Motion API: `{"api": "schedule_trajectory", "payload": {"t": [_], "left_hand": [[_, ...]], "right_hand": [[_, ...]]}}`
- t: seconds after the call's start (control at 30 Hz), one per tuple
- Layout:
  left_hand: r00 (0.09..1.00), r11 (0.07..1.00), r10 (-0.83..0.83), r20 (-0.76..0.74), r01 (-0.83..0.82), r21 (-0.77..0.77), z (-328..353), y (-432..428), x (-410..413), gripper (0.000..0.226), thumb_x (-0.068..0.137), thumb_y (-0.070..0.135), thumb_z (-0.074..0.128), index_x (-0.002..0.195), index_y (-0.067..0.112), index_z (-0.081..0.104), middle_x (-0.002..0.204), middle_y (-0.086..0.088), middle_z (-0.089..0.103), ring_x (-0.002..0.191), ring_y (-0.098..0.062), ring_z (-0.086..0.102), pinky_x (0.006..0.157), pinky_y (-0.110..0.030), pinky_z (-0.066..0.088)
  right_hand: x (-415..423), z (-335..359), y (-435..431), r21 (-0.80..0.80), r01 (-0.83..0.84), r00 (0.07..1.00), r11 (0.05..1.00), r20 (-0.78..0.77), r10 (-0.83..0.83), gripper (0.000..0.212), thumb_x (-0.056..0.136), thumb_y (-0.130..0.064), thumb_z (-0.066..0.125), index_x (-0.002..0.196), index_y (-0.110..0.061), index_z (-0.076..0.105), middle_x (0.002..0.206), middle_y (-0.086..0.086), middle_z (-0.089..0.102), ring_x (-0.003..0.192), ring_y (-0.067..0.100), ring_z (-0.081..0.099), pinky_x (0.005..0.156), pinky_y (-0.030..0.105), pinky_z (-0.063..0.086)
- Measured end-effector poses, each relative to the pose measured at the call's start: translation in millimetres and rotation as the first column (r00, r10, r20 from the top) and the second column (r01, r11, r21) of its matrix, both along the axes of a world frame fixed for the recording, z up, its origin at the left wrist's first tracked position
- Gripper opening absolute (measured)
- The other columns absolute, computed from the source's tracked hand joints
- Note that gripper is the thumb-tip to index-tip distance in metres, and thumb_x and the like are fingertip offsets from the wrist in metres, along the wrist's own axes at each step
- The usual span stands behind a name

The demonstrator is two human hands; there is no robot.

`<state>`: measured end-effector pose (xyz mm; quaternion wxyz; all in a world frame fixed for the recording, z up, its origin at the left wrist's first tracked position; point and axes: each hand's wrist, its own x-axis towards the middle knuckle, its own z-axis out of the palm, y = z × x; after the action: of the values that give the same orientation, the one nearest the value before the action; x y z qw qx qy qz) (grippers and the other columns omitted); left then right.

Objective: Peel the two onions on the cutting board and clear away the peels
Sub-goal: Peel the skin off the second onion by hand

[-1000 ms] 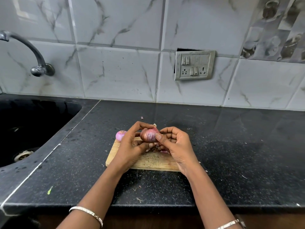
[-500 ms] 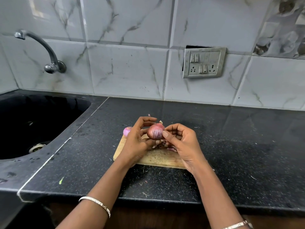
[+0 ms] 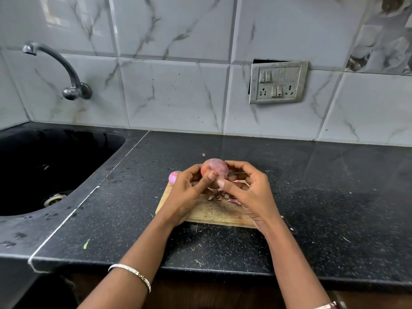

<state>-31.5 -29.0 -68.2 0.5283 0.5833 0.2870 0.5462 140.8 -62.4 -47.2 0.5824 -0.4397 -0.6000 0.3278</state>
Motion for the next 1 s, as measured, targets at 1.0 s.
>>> {"api": "schedule_trajectory", "payload": {"t": [1.0], "left_hand": [[0.997, 0.988, -0.054, -0.053, 0.046, -0.148, 5.2, -0.1, -0.2, 0.065, 0.071, 0.016, 0.092, 0.129, 0.011, 0.064, 0.117, -0.021, 0.069, 0.055, -0.027, 0.058, 0.046, -0.027, 0.054]], "right_hand": [[1.7, -10.4, 6.6, 0.542, 0.222, 0.758, 0.811, 0.427, -0.493, 0.017, 0.096, -0.003, 0.062, 0.104, -0.010, 0.076, 0.094, 0.000, 0.072, 0.085, 0.013, 0.066, 0.078, 0.024, 0.052]]}}
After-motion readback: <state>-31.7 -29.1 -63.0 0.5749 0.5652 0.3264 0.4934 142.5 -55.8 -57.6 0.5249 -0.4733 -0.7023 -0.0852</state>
